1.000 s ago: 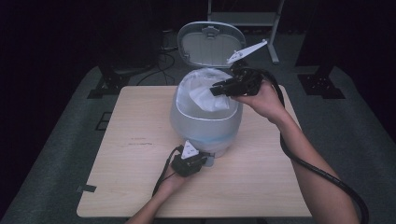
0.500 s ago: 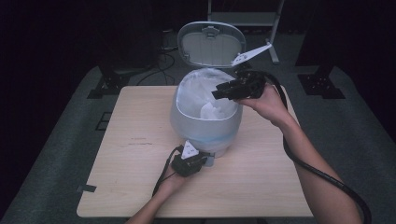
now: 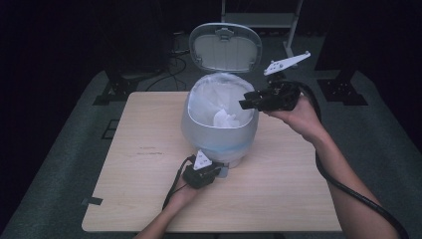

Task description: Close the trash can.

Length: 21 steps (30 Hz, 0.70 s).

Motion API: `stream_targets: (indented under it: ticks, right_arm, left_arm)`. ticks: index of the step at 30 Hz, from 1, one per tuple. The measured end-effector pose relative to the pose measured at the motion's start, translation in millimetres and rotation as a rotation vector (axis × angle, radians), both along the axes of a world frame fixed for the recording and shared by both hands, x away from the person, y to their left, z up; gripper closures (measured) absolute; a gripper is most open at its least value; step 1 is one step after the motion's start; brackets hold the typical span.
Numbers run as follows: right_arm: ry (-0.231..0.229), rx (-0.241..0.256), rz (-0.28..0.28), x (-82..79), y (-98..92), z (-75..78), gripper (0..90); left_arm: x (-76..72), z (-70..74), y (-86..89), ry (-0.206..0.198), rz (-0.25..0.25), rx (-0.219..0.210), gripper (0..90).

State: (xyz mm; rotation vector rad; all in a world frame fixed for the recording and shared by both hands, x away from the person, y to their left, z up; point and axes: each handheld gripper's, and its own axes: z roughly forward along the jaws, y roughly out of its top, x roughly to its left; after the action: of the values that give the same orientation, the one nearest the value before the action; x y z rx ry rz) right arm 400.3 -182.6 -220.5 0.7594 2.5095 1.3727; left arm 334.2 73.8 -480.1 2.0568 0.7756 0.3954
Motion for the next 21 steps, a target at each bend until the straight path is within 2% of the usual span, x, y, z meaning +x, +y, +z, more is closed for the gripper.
stream_targets:
  ticks: [5,7,12,16,18,21]
  right_arm:
    - [-0.011,0.009,-0.015,-5.3,-10.5,-2.9,58.6]
    - [-0.013,0.011,-0.033,-11.4,-23.4,-7.6,58.5]
    - [-0.015,0.022,-0.057,-18.2,-41.8,-12.6,58.1]
    - [-0.017,0.024,-0.071,-23.7,-52.8,-17.2,58.3]
    - [-0.016,0.024,-0.072,-25.6,-56.2,-19.7,58.3]
    - [-0.011,0.022,-0.083,-31.5,-65.6,-26.8,58.2]
  left_arm:
    - [-0.2,0.2,0.1,0.0,-0.003,0.002,72.1]
    - [-0.3,0.3,0.1,0.0,-0.004,0.003,71.6]
    - [-0.3,0.5,0.4,0.006,-0.001,-0.004,71.4]
    - [0.2,0.5,1.5,0.012,-0.003,-0.02,70.6]
    - [-0.1,1.4,1.8,0.014,-0.004,-0.013,68.9]
    - [-7.0,8.0,4.1,-0.018,0.006,-0.009,66.6]
